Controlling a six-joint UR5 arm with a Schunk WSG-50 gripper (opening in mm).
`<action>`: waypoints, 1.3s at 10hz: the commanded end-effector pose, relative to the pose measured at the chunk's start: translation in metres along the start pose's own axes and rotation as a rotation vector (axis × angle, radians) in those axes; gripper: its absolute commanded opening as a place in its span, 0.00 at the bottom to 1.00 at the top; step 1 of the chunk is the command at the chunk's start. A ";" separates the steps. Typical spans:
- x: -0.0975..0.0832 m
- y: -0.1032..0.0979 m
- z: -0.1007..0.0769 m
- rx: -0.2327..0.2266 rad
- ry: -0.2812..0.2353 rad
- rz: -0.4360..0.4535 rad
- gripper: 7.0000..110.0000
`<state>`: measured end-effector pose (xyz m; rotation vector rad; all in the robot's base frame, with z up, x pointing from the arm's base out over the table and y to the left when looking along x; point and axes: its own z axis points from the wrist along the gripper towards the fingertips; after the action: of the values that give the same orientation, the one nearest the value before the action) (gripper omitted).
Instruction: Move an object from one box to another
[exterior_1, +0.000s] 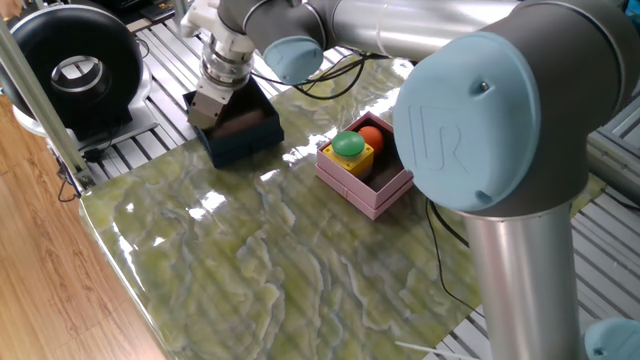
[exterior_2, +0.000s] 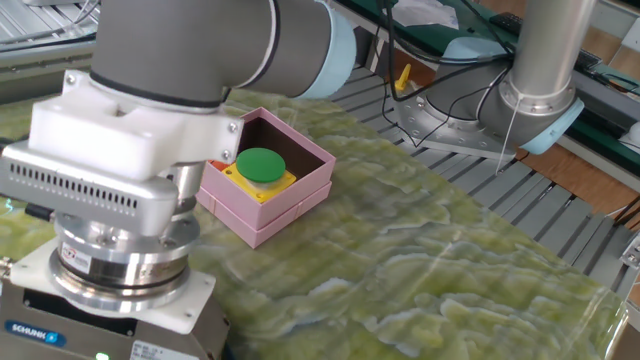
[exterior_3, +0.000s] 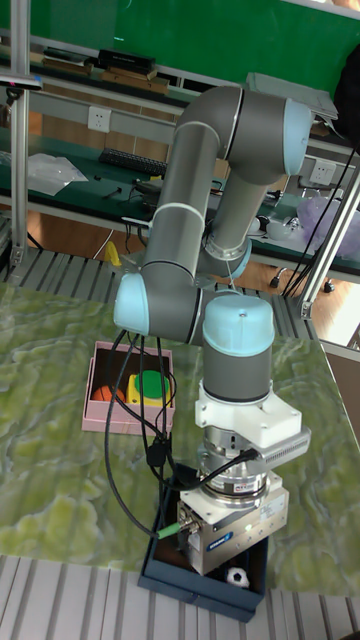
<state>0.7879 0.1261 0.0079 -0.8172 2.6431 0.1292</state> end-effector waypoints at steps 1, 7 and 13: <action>0.003 -0.003 -0.010 0.006 0.010 0.015 0.00; 0.036 -0.032 -0.063 -0.004 0.178 0.004 0.00; 0.043 -0.046 -0.118 0.010 0.285 0.077 0.00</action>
<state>0.7481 0.0524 0.0750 -0.8093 2.8956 0.0199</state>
